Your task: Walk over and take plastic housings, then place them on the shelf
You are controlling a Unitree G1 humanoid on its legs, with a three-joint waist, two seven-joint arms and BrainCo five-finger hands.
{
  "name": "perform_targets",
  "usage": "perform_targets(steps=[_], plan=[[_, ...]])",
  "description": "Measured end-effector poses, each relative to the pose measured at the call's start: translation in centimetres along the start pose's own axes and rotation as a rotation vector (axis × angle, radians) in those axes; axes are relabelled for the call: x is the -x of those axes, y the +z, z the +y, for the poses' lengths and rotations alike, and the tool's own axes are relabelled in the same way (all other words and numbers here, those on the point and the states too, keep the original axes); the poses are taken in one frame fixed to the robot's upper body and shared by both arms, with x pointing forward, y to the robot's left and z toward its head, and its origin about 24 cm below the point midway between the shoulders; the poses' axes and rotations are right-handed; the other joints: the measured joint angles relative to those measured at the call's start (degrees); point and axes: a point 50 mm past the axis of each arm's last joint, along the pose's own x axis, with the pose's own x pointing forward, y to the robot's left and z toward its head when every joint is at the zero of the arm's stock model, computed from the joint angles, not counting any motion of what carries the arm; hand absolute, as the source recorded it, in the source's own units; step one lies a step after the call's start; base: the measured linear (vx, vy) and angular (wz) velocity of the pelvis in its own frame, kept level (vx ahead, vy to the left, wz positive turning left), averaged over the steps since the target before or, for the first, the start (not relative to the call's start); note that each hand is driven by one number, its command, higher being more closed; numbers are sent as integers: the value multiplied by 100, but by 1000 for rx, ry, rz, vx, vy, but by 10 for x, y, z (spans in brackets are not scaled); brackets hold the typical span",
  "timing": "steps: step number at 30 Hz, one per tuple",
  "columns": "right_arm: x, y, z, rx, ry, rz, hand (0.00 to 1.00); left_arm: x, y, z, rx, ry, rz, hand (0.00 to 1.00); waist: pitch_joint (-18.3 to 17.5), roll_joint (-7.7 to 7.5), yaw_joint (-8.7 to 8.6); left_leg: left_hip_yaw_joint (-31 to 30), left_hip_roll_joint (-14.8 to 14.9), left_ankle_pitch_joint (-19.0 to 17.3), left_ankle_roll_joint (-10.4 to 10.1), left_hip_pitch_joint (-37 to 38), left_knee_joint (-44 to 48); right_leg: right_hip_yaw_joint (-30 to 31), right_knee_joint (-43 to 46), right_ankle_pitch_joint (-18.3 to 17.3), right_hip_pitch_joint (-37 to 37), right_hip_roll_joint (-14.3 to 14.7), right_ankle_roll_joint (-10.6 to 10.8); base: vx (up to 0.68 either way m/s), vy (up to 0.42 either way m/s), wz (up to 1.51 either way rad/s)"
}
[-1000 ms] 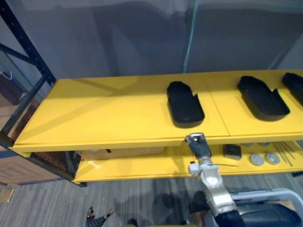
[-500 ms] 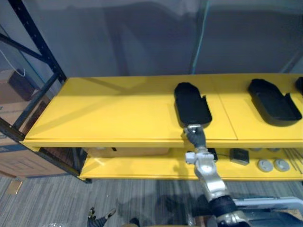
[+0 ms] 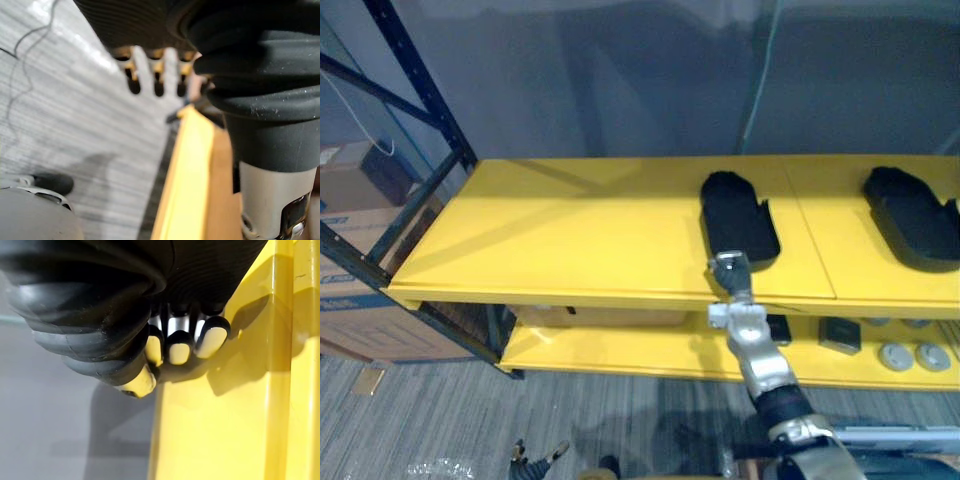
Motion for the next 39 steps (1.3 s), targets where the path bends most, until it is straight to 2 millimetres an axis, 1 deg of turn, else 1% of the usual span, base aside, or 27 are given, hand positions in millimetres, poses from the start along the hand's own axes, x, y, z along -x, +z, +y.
perform_targets(steps=[6,8,10,15,19,22,26,27,29,30,31,32,33,34,35,36,37,38,39], plan=[[-7,2,1,35,-44,22,100,0,5,-1,12,-2,-30,0,18,3,9,-48,-4,18,2,-2,-1,-59,-2,-1,30,-4,2,1,3,4],[-11,3,0,34,-71,26,100,-1,7,-3,15,-6,-39,0,84,5,13,-135,-15,29,1,-2,-1,-135,-8,-14,77,-10,20,-8,3,16],[-16,9,1,33,-86,13,100,-1,8,-3,17,-7,-40,0,178,6,24,-136,-15,38,2,-11,-1,-136,-7,-13,74,-10,21,0,0,0],[-22,11,4,44,-95,28,100,-1,8,-4,18,-7,-40,0,211,-23,75,-138,-18,38,2,-13,-1,-141,-9,-13,76,-12,21,0,0,0],[-27,14,3,39,-110,31,100,-1,8,-5,20,-9,-40,0,256,17,100,-145,-22,38,1,-15,-1,-151,-10,-13,79,-17,22,0,0,0],[-28,16,4,38,-110,26,100,-1,9,-5,21,-10,-42,0,281,31,103,-156,-22,39,1,-14,-1,-166,-10,-12,87,-18,22,0,0,0],[-28,17,4,37,-124,23,100,-2,11,-7,24,-13,-48,0,307,-6,125,-164,-26,40,1,-14,-2,-182,-10,-12,95,-25,24,0,0,0],[-28,17,4,35,-124,19,0,-3,12,-7,25,-15,-50,0,316,-20,130,-163,-29,39,1,-15,-2,-181,-10,-12,93,-29,26,0,0,0],[-25,24,9,17,-103,-15,0,-4,14,-8,27,-17,-57,0,327,-35,119,-151,-35,39,1,-21,-2,-171,-10,-9,80,-38,32,4,7,-2],[-20,35,11,5,-64,-88,0,-4,16,-9,30,-16,-60,0,333,-46,112,-136,-32,39,1,-39,-3,-144,-8,-5,52,-37,33,11,13,-5],[-11,52,17,-12,2,-188,0,-5,16,-9,33,-15,-62,0,339,-67,84,-125,-26,36,1,-75,-3,-132,-8,-4,12,-35,32,11,9,-4],[-5,61,20,-20,40,-248,0,-5,17,-9,36,-13,-64,0,332,-79,66,-122,-23,36,1,-108,-3,-130,-5,-3,-25,-31,30,17,5,-7],[8,79,26,-45,147,-357,0,-6,18,-8,42,-9,-68,0,343,-103,28,-85,-13,35,1,-125,-3,-101,-2,4,-61,-25,27,30,2,-10],[18,90,32,-71,242,-414,0,-6,18,-7,48,-1,-66,0,333,-126,6,-46,-6,31,2,-110,-3,-76,-2,5,-61,-20,26,46,4,-17],[34,106,37,-146,400,-488,0,-7,20,-5,60,11,-70,0,292,-197,-6,35,9,30,1,-95,-2,-24,-2,6,-64,-9,25,41,2,-14],[38,113,37,-183,447,-514,0,-8,21,-4,66,16,-73,0,275,-227,-8,43,11,30,1,-88,0,-20,-1,8,-64,-3,26,35,-2,-9],[43,126,31,-259,506,-566,0,-9,23,-3,88,30,-77,0,229,-304,-17,45,17,31,1,-87,2,-14,1,13,-65,3,29,0,0,0],[45,137,19,-315,518,-623,0,-10,24,-1,96,39,-80,0,178,-386,-16,48,19,31,1,-84,2,-3,6,19,-65,4,36,0,0,0],[45,144,12,-339,510,-650,0,-10,24,1,101,46,-80,0,155,-424,-16,51,19,31,1,-80,2,-1,11,24,-65,3,41,0,0,0]])
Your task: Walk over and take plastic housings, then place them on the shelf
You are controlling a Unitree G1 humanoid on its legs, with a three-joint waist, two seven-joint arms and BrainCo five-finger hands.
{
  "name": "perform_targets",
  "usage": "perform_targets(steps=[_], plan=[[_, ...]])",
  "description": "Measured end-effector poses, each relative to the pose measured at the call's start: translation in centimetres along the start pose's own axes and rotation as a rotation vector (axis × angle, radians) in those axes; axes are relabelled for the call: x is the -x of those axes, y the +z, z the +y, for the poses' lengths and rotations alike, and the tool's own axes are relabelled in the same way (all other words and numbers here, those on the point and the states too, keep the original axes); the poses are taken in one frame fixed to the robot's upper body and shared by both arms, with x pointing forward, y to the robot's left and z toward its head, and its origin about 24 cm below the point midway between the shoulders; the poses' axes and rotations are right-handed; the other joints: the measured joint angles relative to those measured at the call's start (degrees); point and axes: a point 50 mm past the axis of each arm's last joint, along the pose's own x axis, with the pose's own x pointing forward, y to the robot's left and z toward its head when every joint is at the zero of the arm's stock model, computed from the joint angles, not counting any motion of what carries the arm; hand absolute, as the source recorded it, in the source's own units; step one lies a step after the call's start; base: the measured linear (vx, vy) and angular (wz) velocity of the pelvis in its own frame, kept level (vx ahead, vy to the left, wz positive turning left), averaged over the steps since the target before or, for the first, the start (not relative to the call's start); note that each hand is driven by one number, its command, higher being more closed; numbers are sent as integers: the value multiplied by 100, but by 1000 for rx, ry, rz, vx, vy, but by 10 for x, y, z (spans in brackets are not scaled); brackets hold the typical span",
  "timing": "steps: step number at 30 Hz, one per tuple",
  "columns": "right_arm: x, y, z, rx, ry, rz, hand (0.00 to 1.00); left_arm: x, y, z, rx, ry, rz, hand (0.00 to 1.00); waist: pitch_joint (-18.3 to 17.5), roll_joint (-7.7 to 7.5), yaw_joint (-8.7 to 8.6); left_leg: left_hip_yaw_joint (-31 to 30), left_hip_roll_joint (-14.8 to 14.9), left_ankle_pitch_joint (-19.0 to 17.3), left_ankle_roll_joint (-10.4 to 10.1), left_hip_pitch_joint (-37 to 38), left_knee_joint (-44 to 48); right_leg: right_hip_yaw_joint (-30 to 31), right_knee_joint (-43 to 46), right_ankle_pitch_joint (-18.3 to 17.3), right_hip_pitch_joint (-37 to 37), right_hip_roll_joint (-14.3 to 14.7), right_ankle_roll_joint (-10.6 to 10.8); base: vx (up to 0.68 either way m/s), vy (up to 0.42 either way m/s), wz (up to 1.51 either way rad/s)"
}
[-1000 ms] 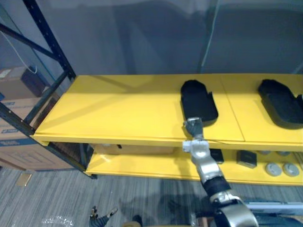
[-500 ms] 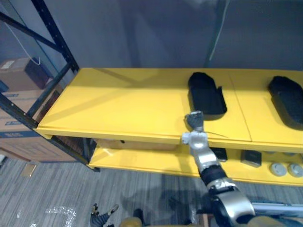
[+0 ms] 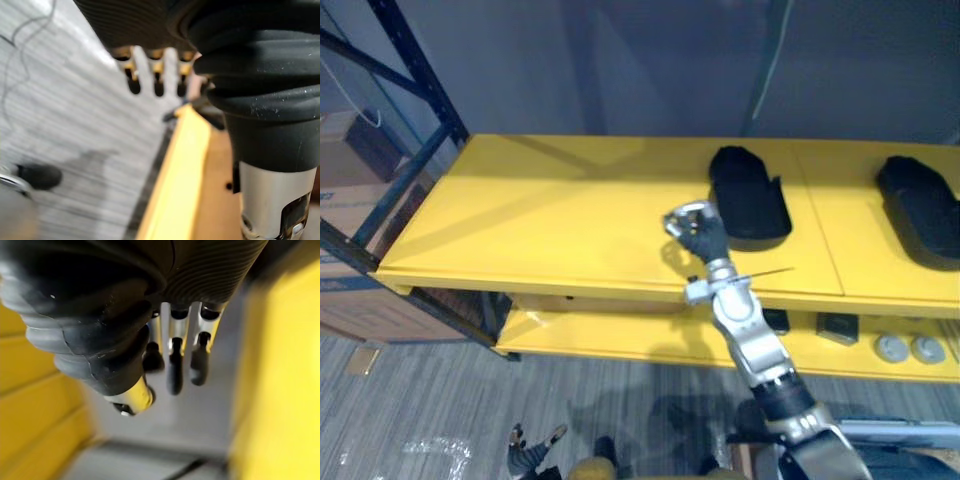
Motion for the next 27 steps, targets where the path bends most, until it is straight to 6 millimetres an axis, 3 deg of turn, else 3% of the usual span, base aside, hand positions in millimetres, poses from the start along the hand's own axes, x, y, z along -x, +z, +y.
perform_targets(steps=[4,7,11,14,19,20,21,23,27], plan=[[-6,49,-41,11,-123,-230,0,-2,0,8,38,48,5,0,-104,-164,-6,108,-9,-49,13,61,-5,51,37,29,2,-22,16,-37,28,-11],[4,84,-70,98,-266,-381,0,-2,1,9,54,59,1,0,-155,-185,-98,138,-39,-119,34,78,-6,50,85,29,-1,-64,19,-44,40,-3],[28,94,-108,191,-466,-384,0,-1,-1,9,69,74,8,0,-233,-164,-189,178,-41,-112,34,76,-7,65,88,32,-24,-78,22,-6,17,-3],[49,72,-134,238,-593,-216,0,1,-6,12,60,82,25,0,-369,-127,-256,270,-22,-77,15,76,-7,162,82,32,-77,-58,18,33,5,-15],[87,1,-166,218,-701,223,0,0,-8,13,47,86,35,0,-401,-122,-287,307,-28,-68,27,84,-9,194,67,37,-86,-54,9,19,6,-4],[95,-21,-167,183,-689,353,0,0,-8,15,32,88,37,0,-411,-139,-273,307,-32,-68,27,83,-9,191,64,37,-86,-59,10,0,0,0],[97,-26,-167,176,-686,376,0,0,-8,16,29,90,37,0,-412,-144,-268,306,-33,-68,27,82,-9,190,61,37,-86,-59,10,0,0,0],[110,-54,-168,131,-687,526,0,-3,-5,22,6,103,31,0,-427,-177,-195,303,-40,-68,27,84,-9,184,48,37,-86,-65,10,18,8,1],[110,-75,-176,64,-713,618,0,-5,-3,28,-9,112,23,0,-426,-174,-124,294,-86,-63,32,84,-8,175,26,45,-87,-109,24,9,6,0]])
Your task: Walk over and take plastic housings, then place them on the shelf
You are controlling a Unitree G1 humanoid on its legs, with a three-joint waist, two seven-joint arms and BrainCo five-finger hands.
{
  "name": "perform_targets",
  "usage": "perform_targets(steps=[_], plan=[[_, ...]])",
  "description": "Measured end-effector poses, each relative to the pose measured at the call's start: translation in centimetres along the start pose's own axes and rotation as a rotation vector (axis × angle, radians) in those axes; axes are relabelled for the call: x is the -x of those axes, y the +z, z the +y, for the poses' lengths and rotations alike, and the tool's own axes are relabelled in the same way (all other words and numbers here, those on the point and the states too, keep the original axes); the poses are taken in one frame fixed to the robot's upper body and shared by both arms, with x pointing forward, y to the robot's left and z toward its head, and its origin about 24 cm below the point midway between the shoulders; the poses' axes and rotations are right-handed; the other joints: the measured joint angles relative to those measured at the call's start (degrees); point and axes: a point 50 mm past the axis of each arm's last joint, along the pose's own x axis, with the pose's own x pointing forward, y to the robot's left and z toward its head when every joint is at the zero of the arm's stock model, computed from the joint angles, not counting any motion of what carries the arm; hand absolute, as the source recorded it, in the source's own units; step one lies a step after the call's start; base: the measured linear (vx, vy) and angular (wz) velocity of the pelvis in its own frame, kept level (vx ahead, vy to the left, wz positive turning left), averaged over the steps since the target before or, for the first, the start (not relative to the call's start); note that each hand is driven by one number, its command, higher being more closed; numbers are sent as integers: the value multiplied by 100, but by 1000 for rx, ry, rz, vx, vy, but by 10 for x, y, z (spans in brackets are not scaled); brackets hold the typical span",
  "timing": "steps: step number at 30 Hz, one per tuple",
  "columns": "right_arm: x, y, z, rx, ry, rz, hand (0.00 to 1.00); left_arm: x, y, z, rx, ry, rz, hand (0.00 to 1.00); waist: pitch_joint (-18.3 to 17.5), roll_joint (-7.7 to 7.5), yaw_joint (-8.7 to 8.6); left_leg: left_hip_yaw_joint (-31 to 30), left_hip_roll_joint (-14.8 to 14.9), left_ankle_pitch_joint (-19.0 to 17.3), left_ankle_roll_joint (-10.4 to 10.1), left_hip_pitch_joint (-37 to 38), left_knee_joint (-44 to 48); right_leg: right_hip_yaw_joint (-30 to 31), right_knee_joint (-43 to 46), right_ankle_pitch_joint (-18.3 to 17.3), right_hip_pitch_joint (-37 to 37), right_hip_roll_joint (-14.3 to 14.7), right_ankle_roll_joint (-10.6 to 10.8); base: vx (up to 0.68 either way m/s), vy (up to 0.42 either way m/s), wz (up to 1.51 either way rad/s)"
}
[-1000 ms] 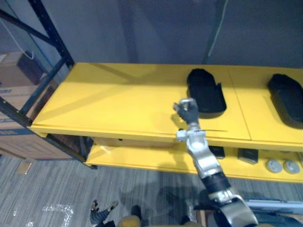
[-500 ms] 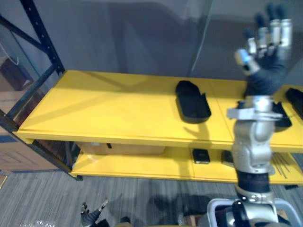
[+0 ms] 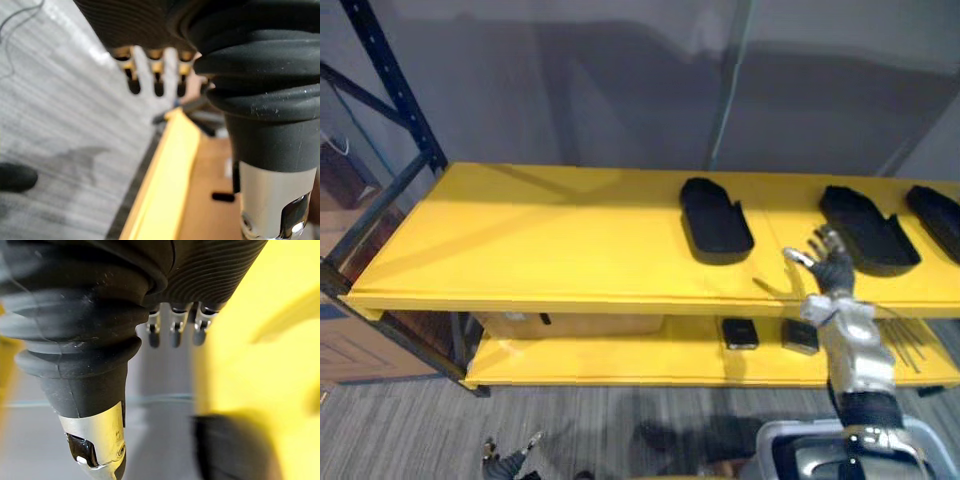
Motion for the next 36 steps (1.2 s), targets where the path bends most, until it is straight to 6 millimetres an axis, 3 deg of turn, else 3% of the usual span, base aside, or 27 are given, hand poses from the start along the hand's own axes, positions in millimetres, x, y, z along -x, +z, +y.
perform_targets(steps=[13,36], plan=[[-24,-12,32,24,10,109,0,3,1,-12,-19,-75,-10,0,205,202,183,-165,-78,27,35,60,-5,-197,-58,13,166,-63,41,0,10,6],[-32,-2,42,67,14,97,0,2,4,-14,15,-89,-9,0,349,230,206,-208,-94,23,31,83,-4,-293,-188,23,307,-63,59,9,3,2]])
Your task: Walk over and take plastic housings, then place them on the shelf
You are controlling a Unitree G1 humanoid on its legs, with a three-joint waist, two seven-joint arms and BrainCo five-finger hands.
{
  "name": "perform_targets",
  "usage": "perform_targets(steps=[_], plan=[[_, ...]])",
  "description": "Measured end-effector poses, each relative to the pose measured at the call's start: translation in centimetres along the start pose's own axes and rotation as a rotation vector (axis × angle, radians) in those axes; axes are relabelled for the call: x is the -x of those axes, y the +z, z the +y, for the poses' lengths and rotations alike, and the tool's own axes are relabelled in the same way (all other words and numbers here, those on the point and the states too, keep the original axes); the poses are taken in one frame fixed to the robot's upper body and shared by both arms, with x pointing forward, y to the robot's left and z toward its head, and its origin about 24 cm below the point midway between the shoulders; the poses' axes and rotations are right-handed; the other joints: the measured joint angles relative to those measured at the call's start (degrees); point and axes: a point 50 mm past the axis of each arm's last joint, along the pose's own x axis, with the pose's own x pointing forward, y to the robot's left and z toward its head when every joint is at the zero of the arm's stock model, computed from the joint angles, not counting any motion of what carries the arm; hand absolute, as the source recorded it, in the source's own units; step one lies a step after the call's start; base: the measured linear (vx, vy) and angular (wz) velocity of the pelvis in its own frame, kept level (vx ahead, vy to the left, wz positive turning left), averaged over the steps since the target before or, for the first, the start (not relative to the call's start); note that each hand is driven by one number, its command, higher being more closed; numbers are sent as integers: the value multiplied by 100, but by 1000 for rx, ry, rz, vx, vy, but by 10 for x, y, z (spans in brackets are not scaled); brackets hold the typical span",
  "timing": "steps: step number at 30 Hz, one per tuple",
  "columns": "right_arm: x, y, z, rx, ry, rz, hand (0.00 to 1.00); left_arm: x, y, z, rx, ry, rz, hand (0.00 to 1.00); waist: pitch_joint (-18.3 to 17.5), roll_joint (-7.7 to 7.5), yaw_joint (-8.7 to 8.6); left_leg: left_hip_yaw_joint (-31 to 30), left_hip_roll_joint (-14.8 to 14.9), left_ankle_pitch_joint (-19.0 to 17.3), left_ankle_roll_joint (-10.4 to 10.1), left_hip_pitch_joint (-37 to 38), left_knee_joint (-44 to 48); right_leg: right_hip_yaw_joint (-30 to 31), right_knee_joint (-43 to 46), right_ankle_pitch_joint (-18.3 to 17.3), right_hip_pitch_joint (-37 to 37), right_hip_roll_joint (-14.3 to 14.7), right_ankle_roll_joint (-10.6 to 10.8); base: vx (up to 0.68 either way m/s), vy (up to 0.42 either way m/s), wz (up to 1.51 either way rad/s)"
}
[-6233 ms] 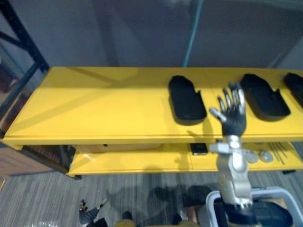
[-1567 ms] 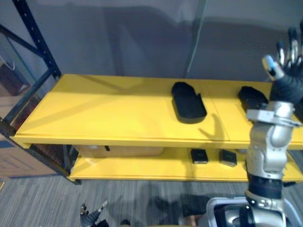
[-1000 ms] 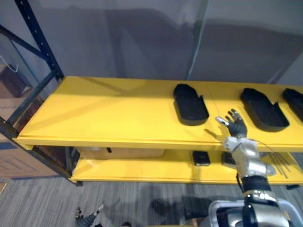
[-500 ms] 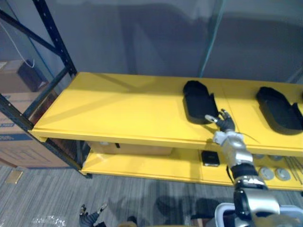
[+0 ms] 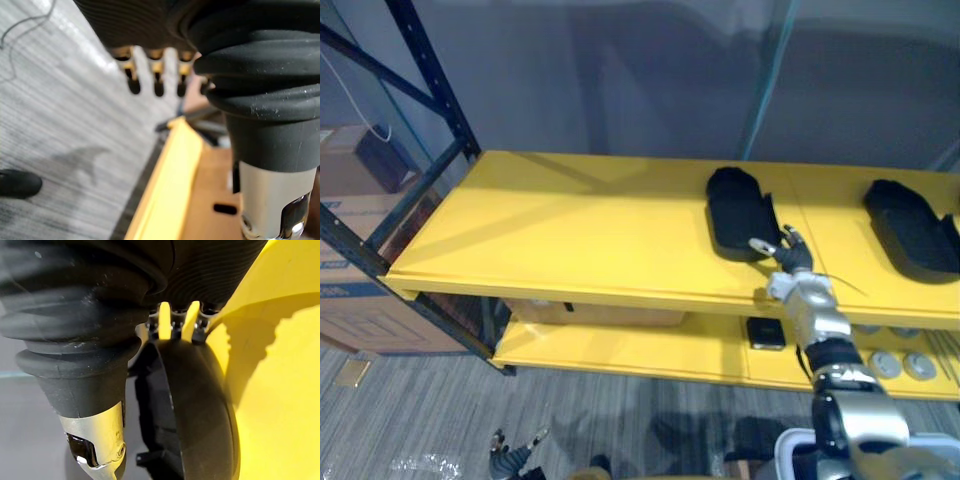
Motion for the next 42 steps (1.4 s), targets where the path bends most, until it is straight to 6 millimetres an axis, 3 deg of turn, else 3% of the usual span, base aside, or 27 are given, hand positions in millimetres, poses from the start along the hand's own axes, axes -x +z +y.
perform_targets(steps=[8,42], plan=[[-1,1,2,1,23,8,0,-2,8,-11,-6,-39,-27,0,23,-14,-23,39,14,-3,-4,5,0,19,-3,0,1,10,-1,0,0,0],[-1,3,4,10,118,34,0,-3,11,-15,-7,-47,-33,0,39,-84,-21,124,30,-11,-12,27,1,68,-2,1,-1,21,-4,0,0,0]])
